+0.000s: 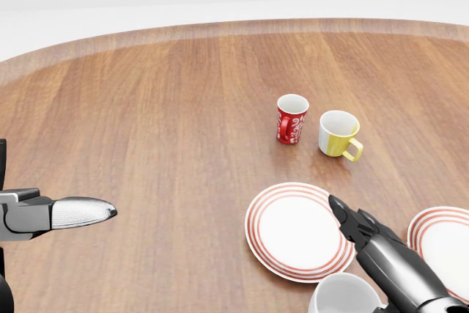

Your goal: Put the white mug on the left plate.

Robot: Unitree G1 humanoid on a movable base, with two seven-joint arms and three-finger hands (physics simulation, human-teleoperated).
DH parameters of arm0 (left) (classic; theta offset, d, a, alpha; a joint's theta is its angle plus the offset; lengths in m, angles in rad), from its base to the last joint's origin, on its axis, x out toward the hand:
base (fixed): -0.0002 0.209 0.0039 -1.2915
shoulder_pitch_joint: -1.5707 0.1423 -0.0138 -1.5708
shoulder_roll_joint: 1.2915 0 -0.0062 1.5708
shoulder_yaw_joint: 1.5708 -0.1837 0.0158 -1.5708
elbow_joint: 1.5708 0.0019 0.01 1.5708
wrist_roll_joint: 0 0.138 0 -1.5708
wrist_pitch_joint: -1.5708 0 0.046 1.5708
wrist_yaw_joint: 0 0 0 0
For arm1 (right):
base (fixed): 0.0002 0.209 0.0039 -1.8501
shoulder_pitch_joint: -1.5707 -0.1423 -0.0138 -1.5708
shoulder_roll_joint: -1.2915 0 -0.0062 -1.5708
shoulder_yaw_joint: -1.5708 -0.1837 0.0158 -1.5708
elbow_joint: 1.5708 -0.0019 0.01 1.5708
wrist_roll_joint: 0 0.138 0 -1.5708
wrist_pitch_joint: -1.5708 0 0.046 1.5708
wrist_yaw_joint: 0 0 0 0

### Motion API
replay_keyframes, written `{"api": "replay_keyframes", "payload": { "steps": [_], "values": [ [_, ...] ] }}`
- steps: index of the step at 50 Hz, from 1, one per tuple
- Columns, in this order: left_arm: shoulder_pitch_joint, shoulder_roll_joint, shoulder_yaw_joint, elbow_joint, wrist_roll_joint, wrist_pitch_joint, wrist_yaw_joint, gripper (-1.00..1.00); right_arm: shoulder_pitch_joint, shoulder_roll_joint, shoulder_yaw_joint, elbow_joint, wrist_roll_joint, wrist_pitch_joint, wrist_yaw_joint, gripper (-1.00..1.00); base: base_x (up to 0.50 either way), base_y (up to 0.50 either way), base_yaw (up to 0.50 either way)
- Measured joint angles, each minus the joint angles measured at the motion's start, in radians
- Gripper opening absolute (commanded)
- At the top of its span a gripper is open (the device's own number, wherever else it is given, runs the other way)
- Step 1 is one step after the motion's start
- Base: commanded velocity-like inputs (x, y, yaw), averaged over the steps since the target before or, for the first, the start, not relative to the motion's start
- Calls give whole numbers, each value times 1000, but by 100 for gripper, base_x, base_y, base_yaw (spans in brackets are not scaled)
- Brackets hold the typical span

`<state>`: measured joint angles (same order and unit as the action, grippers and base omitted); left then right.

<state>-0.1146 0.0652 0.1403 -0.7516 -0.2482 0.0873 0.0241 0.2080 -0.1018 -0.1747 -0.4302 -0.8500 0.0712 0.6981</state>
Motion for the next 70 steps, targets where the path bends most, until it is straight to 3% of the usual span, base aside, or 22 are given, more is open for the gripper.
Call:
{"api": "replay_keyframes", "payload": {
  "steps": [52,70],
  "values": [
    [-1,0,1,-2,-1,0,0,100,-38,-31,35,172,-52,-71,-2,100,0,0,0],
    [-4,1,0,-1,-1,0,1,100,-67,-46,43,226,-65,-82,-9,100,0,0,0]
  ]
}}
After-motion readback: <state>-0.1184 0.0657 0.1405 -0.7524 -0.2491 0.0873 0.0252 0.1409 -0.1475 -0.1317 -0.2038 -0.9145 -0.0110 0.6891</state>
